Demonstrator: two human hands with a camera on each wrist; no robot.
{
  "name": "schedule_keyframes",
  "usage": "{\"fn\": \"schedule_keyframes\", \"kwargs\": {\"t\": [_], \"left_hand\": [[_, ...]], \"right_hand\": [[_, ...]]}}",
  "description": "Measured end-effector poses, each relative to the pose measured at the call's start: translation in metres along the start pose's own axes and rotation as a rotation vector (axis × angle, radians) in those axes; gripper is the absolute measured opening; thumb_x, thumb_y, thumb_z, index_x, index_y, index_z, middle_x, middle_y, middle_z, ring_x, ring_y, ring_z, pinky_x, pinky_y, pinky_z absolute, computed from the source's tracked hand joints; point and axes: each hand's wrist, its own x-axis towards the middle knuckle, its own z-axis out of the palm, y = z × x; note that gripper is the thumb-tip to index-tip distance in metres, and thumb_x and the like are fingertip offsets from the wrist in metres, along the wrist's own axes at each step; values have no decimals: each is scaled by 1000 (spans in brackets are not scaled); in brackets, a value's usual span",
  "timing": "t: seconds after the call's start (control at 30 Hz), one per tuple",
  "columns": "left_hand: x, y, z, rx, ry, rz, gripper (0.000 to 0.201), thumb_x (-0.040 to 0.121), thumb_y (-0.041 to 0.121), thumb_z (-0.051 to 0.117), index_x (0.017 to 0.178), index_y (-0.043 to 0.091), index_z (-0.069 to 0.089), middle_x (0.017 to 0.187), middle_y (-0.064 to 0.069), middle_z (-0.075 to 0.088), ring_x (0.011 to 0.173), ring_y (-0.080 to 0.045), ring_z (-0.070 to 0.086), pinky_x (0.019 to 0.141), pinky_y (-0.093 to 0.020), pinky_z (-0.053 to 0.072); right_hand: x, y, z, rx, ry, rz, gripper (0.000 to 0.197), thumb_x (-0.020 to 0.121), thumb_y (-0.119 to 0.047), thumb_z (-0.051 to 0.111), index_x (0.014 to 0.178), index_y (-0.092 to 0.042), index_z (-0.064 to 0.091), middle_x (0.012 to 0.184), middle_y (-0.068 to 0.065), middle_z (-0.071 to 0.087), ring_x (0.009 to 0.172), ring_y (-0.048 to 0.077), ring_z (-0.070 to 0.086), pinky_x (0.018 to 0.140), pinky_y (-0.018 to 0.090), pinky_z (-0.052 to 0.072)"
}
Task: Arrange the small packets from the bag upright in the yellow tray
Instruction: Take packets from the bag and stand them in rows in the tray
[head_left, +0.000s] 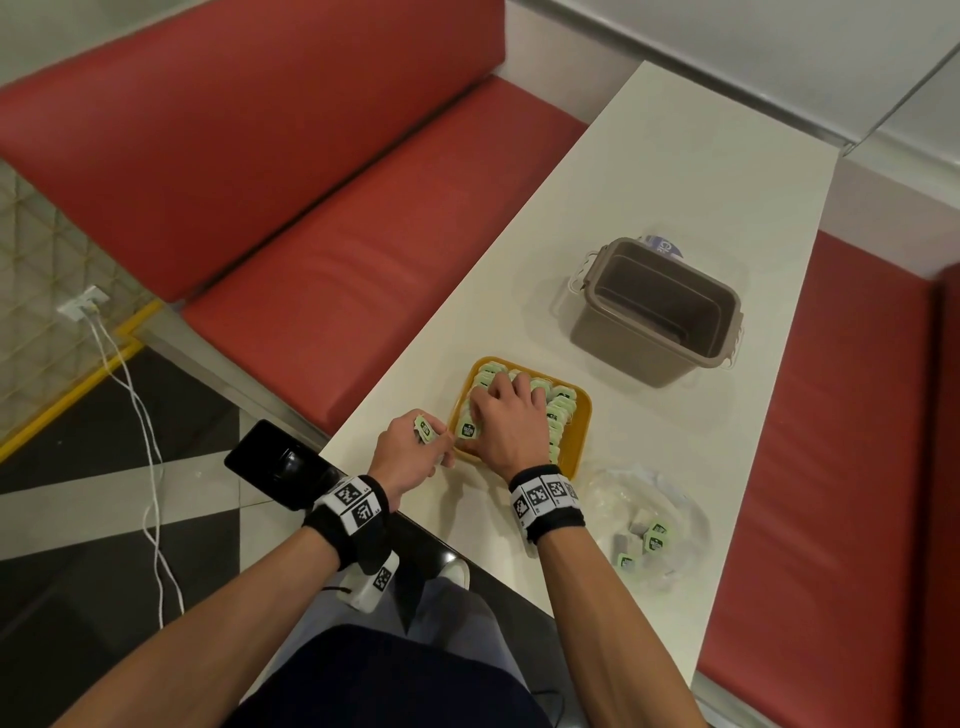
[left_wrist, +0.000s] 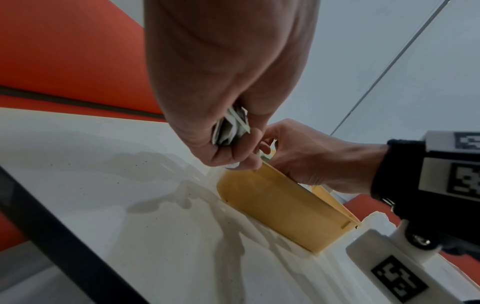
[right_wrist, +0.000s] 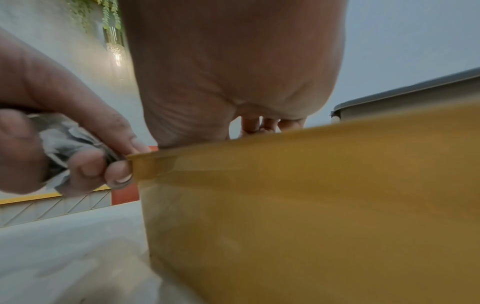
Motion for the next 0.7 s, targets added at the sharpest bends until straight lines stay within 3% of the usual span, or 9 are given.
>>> {"fn": "schedule_keyframes", "kwargs": {"t": [0.23, 0.37, 0.43, 0.5, 0.6, 0.7], "left_hand": [[-2, 2, -6, -16, -38, 10, 18, 97, 22, 77, 106, 12, 66, 80, -10, 80, 72, -21, 67, 67, -39, 54], [-10, 6, -23, -136, -104, 13, 35, 101, 19, 75, 122, 6, 50, 94, -18, 80, 82, -25, 74, 64, -37, 49], [-20, 13, -30, -153, -199, 51, 38, 103, 17, 72, 124, 7, 43, 100, -18, 80, 87, -28, 74, 62, -35, 47], [-30, 21, -36, -126, -321, 94, 42, 104, 19, 72, 126, 10, 37, 104, -18, 80, 88, -27, 73, 60, -33, 45], [-38, 32, -39, -41, -466, 174, 45, 104, 21, 72, 125, 14, 33, 107, -18, 80, 88, -28, 72, 59, -32, 44], [-40, 40, -40, 6, -501, 244, 40, 104, 20, 72, 121, 7, 38, 105, -16, 80, 85, -27, 71, 57, -31, 44]], "right_hand": [[-2, 1, -10, 20, -20, 54, 52, 67, -65, 90, 89, -28, 61, 107, -1, 56, 104, 28, 46, 87, 45, 39], [-3, 8, -34, 266, 36, 108, 25, 87, -49, 81, 101, -34, 67, 107, -8, 61, 106, 23, 50, 95, 47, 45], [-4, 9, -49, 544, 61, 25, 12, 94, -38, 76, 103, -34, 69, 96, -10, 62, 95, 15, 55, 89, 43, 49], [-9, 6, -67, 747, -4, -130, 16, 96, -33, 76, 112, -36, 73, 96, -11, 64, 93, 8, 57, 84, 35, 50], [-16, 0, -87, 736, -192, -286, 25, 95, -36, 81, 119, -38, 75, 111, -12, 68, 97, 4, 58, 86, 25, 48], [-16, 4, -92, 713, -193, -266, 15, 91, -36, 86, 103, -32, 77, 100, -14, 68, 91, 3, 62, 81, 26, 47]]}}
